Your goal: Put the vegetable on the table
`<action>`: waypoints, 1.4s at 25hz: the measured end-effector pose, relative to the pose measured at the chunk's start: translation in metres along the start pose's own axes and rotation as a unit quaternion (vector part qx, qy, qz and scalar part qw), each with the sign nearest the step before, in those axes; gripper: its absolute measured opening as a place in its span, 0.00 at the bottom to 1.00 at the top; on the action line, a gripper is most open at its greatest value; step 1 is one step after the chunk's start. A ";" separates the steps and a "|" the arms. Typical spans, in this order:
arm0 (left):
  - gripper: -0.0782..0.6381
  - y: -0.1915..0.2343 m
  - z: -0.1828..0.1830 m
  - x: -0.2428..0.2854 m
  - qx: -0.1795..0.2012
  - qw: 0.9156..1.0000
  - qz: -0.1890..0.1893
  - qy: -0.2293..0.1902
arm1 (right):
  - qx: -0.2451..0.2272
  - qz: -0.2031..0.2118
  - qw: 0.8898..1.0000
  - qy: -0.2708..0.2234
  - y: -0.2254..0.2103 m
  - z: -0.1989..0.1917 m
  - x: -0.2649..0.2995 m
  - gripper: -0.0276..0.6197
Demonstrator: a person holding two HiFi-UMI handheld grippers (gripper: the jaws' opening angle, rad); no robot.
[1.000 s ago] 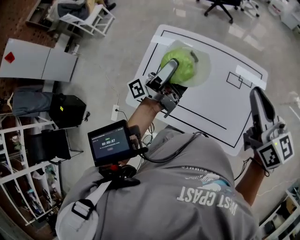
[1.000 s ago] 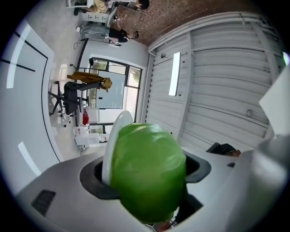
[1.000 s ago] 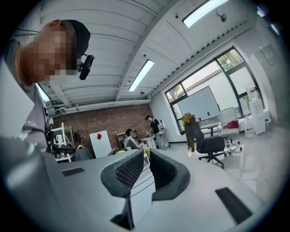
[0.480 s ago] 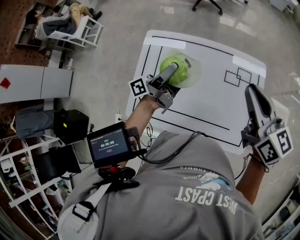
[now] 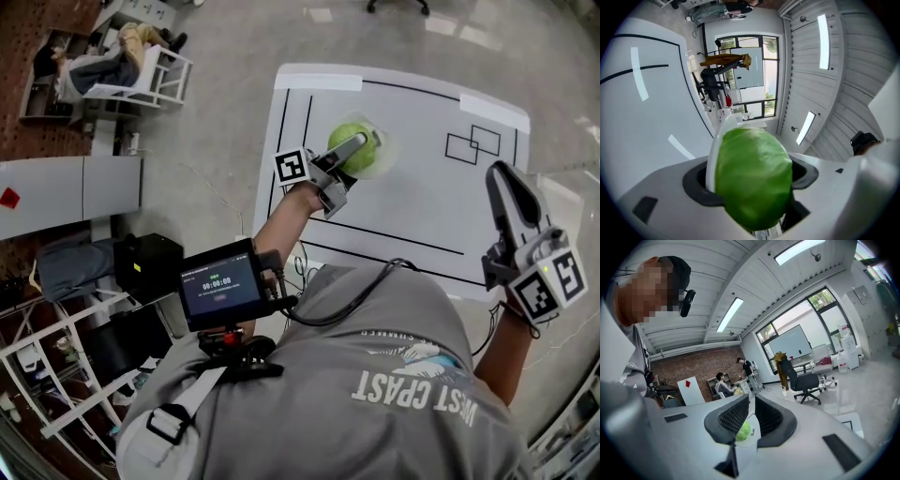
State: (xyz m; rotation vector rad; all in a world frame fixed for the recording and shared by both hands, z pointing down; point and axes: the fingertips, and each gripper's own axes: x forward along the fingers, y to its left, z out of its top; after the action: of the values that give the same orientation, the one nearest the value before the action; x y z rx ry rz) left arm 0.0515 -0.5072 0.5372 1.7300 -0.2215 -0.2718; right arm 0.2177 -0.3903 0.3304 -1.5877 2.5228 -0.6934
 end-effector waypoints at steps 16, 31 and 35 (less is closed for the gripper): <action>0.63 0.118 -0.027 -0.010 0.018 0.980 0.129 0.149 | 0.010 -0.018 1.000 0.012 -0.016 -0.022 0.016 0.09; 0.63 0.148 -0.035 -0.015 0.048 0.959 0.166 0.223 | 0.011 -0.013 1.000 0.021 -0.014 -0.028 0.026 0.09; 0.63 0.157 -0.032 -0.019 0.094 0.947 0.193 0.241 | 0.010 -0.013 1.000 0.023 -0.013 -0.028 0.026 0.09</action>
State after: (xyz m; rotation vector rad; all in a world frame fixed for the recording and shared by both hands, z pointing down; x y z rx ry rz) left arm 0.0440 -0.4990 0.6984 1.8406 -0.2250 0.4713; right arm 0.2079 -0.4080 0.3650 -1.6198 2.5235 -0.7638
